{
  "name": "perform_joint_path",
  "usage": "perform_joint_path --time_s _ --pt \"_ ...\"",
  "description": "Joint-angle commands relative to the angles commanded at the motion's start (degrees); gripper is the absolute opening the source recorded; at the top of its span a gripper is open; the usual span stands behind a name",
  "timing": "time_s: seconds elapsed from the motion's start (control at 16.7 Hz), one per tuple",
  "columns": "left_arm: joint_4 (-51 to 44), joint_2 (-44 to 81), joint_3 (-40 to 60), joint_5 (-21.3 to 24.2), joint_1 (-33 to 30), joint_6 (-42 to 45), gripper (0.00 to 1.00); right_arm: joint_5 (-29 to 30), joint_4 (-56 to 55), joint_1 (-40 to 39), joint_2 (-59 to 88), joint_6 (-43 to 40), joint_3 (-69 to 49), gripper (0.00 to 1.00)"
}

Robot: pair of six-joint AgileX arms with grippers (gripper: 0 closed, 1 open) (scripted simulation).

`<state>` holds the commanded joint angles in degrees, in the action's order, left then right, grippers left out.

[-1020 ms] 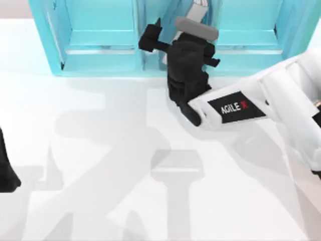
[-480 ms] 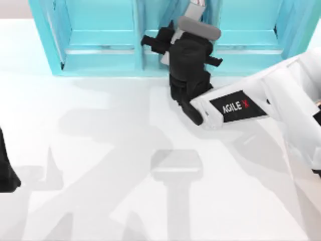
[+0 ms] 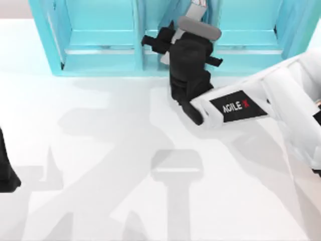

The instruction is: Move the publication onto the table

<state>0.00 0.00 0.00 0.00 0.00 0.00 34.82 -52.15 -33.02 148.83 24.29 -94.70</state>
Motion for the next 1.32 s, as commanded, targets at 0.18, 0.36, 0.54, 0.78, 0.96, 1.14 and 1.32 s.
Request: perform_joint_path --time_s 0.18,0.36,0.54,0.78,0.96,1.14,1.32 --pt "0.0 0.0 0.0 0.0 0.0 0.0 1.0 0.0 0.0 0.0 0.0 0.0 0.0 0.0" --pt "0.0 0.0 0.0 0.0 0.0 0.0 1.0 0.03 0.05 -0.42 -0.17 0.1 0.1 0.0" --pt "0.0 0.0 0.0 0.0 0.0 0.0 1.0 1.53 1.92 -1.98 -4.09 0.25 2.87 0.0" --pt "0.0 0.0 0.0 0.0 0.0 0.0 1.0 6.19 7.73 -6.53 -17.82 0.33 11.2 0.0" --pt "0.0 0.0 0.0 0.0 0.0 0.0 1.0 10.45 13.06 -10.92 -32.19 0.46 18.82 0.0" --pt "0.0 0.0 0.0 0.0 0.0 0.0 1.0 14.38 17.89 -15.17 -43.86 0.93 25.74 0.0" --pt "0.0 0.0 0.0 0.0 0.0 0.0 1.0 17.05 20.95 -18.1 -50.15 1.59 30.18 0.0"
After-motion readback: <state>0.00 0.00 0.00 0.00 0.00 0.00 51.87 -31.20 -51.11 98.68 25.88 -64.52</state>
